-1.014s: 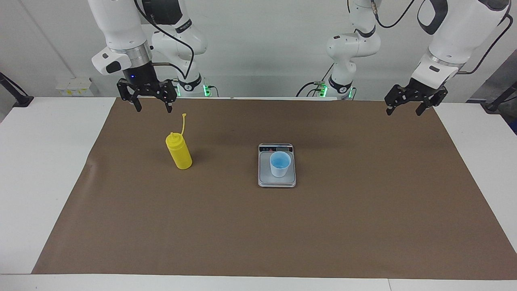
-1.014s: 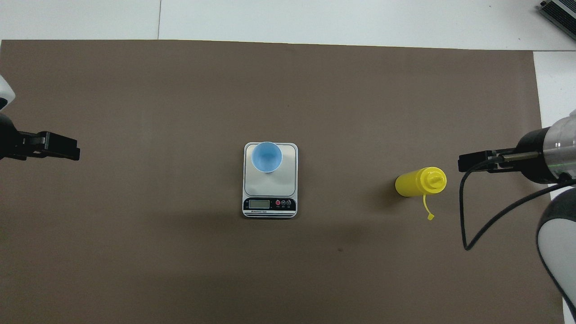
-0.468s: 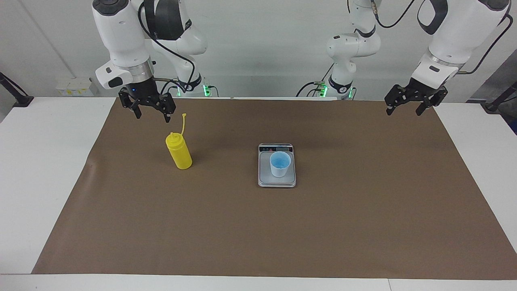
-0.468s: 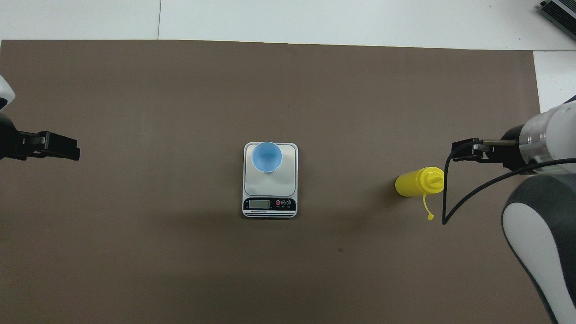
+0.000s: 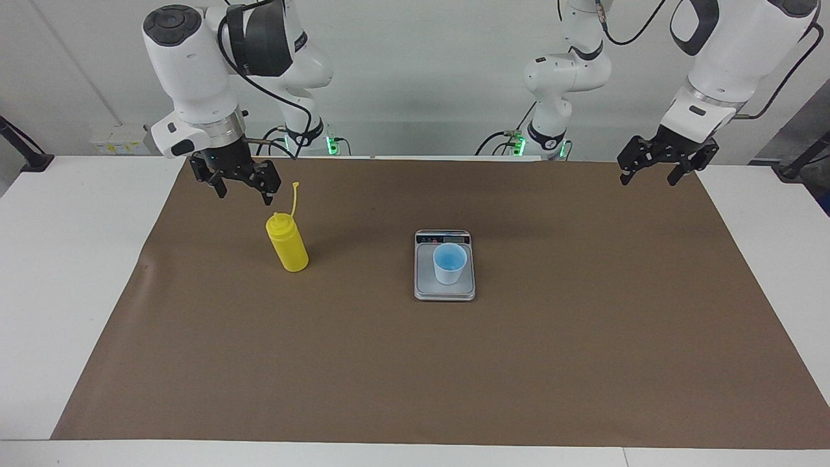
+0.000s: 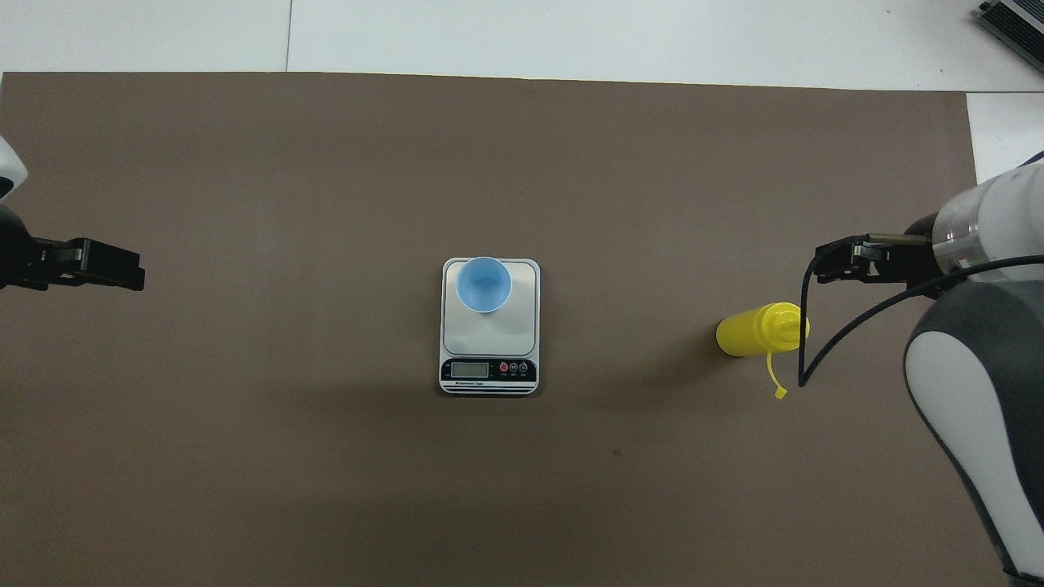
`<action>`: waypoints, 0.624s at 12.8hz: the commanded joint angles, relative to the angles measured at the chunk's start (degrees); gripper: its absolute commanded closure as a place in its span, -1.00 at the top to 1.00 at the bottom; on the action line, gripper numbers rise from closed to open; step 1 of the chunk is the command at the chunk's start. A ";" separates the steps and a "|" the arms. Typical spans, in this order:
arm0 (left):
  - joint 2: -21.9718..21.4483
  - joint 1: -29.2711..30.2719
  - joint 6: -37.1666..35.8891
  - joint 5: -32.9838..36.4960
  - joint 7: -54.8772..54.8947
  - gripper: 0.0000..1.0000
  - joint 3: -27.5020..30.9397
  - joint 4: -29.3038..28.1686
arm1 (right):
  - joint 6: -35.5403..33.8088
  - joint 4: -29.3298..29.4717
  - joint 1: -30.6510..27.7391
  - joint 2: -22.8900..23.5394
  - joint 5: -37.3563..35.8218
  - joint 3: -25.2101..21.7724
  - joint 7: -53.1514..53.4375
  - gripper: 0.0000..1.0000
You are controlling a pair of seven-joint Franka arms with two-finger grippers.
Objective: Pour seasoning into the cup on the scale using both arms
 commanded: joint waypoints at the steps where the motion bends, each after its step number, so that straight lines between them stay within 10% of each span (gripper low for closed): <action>1: -0.71 0.54 -0.78 -0.14 0.45 1.00 -0.11 -0.20 | -2.93 1.41 -0.23 0.06 -0.18 0.33 -0.07 1.00; 8: -0.71 0.54 -0.78 -0.05 0.53 1.00 -0.11 -0.20 | -3.03 1.41 -1.46 -1.08 2.28 -0.20 -6.74 1.00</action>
